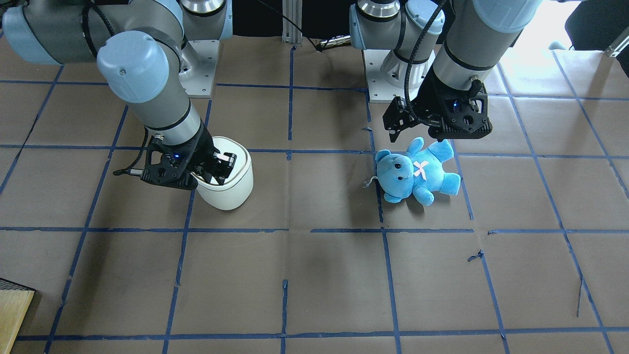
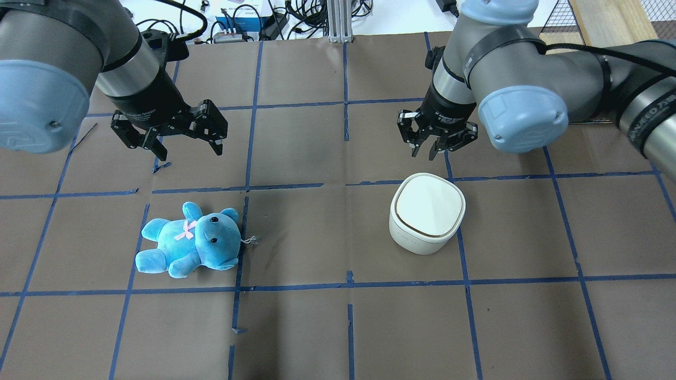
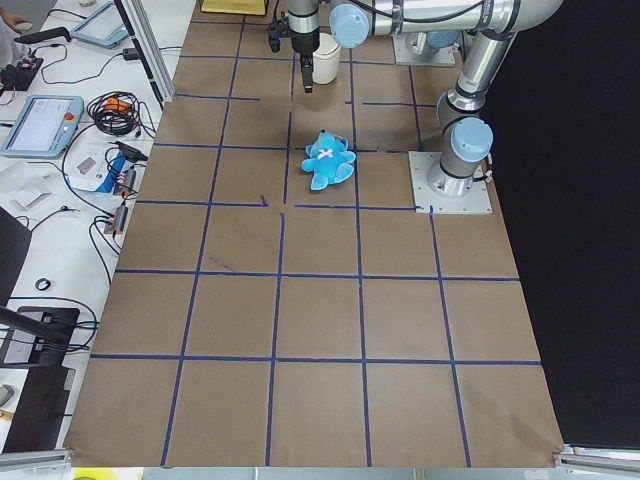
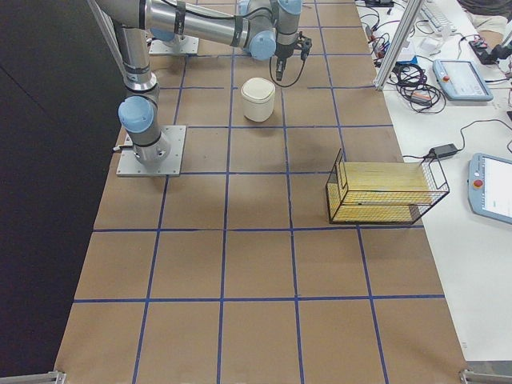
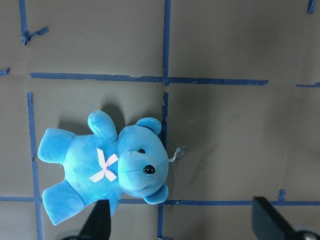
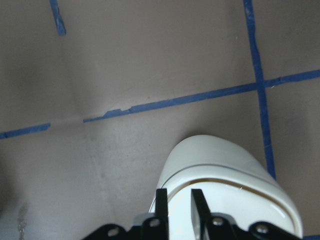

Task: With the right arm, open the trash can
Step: 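Lower the right gripper and grip the lid's edge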

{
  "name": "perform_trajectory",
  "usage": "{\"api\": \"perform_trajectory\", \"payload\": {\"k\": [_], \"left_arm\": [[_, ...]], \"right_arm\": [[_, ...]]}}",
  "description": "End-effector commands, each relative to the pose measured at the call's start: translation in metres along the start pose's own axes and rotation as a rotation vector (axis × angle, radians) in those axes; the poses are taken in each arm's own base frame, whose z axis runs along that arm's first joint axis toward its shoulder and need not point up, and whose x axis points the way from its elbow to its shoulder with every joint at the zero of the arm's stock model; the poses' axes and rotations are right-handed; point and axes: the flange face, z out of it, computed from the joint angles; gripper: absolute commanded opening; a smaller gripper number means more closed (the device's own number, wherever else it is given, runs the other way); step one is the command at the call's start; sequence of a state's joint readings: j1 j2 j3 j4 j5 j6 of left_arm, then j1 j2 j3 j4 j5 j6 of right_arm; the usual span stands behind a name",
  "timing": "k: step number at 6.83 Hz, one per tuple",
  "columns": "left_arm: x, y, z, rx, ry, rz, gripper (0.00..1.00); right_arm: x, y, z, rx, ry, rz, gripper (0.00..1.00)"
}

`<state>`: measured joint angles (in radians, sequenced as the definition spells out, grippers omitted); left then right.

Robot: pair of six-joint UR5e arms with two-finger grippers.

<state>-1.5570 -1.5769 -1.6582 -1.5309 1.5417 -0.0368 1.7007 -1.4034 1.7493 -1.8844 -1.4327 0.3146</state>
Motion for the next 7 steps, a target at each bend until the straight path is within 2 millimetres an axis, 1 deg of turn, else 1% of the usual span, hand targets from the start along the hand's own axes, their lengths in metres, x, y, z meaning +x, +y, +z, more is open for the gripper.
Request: {"api": "perform_trajectory", "payload": {"k": [1,2,5,7], "left_arm": [[0.0,0.0,0.0,0.0,0.0,0.0,1.0],[0.0,0.0,0.0,0.0,0.0,0.0,1.0],[0.0,0.0,0.0,0.0,0.0,0.0,1.0],[0.0,0.0,0.0,0.0,0.0,0.0,1.0]], "right_arm": [[-0.023,0.036,0.028,-0.054,0.018,-0.039,0.19],[-0.025,0.042,0.034,-0.065,0.026,-0.048,0.18],[-0.009,0.034,0.034,-0.054,0.1,-0.082,0.18],[-0.008,0.033,0.036,-0.057,0.099,-0.081,0.18]]}}
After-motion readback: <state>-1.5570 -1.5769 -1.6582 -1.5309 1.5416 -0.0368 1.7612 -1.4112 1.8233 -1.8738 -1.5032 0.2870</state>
